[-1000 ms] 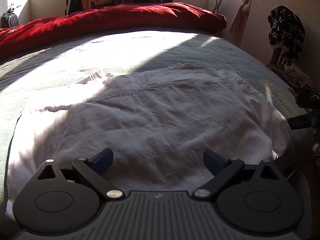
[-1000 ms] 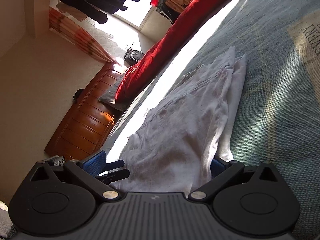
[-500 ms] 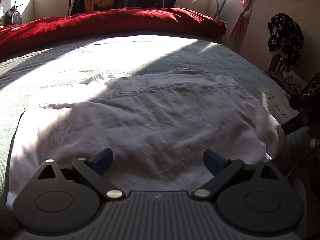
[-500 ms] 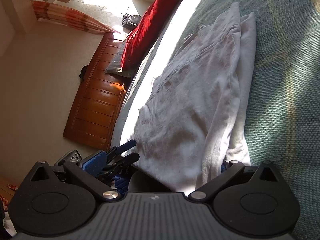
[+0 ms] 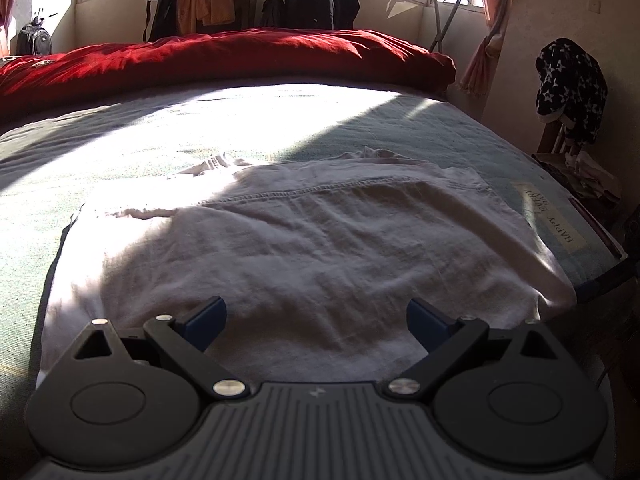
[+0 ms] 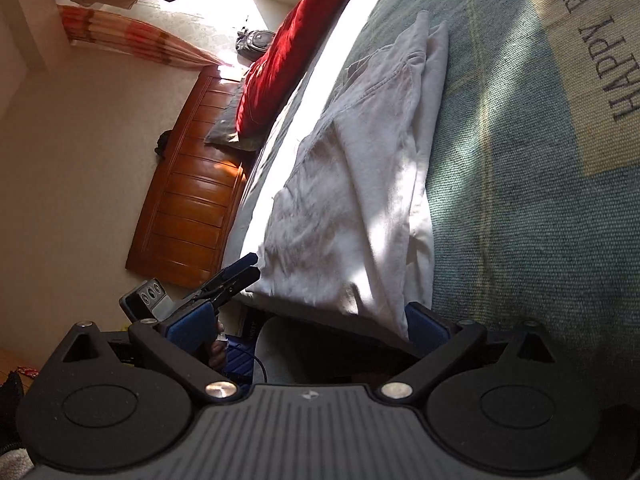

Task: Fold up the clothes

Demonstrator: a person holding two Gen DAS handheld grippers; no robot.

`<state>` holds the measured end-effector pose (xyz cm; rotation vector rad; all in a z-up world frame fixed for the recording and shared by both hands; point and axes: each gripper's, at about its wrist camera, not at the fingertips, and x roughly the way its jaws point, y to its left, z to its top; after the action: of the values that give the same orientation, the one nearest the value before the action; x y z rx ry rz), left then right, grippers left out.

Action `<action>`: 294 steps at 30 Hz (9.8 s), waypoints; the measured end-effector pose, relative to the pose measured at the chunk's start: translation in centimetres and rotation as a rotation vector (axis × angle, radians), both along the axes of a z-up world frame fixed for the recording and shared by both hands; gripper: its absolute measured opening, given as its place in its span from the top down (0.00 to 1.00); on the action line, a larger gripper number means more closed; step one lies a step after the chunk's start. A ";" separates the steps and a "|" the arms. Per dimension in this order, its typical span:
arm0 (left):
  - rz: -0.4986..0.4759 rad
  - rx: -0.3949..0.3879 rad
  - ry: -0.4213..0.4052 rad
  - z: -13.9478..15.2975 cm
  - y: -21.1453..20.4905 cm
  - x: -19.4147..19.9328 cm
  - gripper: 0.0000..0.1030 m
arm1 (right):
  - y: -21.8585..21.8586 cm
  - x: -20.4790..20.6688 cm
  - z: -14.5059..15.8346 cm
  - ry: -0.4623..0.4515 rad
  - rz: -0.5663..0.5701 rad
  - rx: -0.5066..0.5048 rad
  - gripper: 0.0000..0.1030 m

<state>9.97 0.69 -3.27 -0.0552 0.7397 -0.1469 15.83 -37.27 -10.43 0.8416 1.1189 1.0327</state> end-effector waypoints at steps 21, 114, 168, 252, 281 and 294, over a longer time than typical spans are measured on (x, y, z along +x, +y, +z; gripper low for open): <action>-0.018 0.030 -0.009 0.0 -0.8 0.0 0.06 | 5.4 3.3 7.7 -0.487 -0.183 -0.302 0.20; -0.072 -0.133 0.046 -1.6 4.3 2.0 0.05 | 16.2 -8.8 4.6 -0.657 -0.307 -0.778 0.14; -0.094 -0.293 0.114 -2.4 2.7 14.2 0.01 | 20.1 2.1 4.1 -0.700 -0.262 -0.717 0.00; 0.254 -0.686 0.120 -4.2 22.0 4.3 0.01 | 22.9 -7.5 5.1 -0.538 -0.209 -0.737 0.00; 0.110 -0.924 0.187 -6.2 23.2 7.7 0.01 | 23.3 -7.5 5.4 -0.554 -0.195 -0.769 0.00; -0.006 -0.959 0.277 -6.8 21.9 7.1 0.01 | 23.9 -8.1 6.0 -0.583 -0.174 -0.771 0.00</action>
<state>17.10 22.58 -10.04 -1.0023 0.8886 -0.4972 7.70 -13.36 -4.46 0.0032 0.8126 0.5578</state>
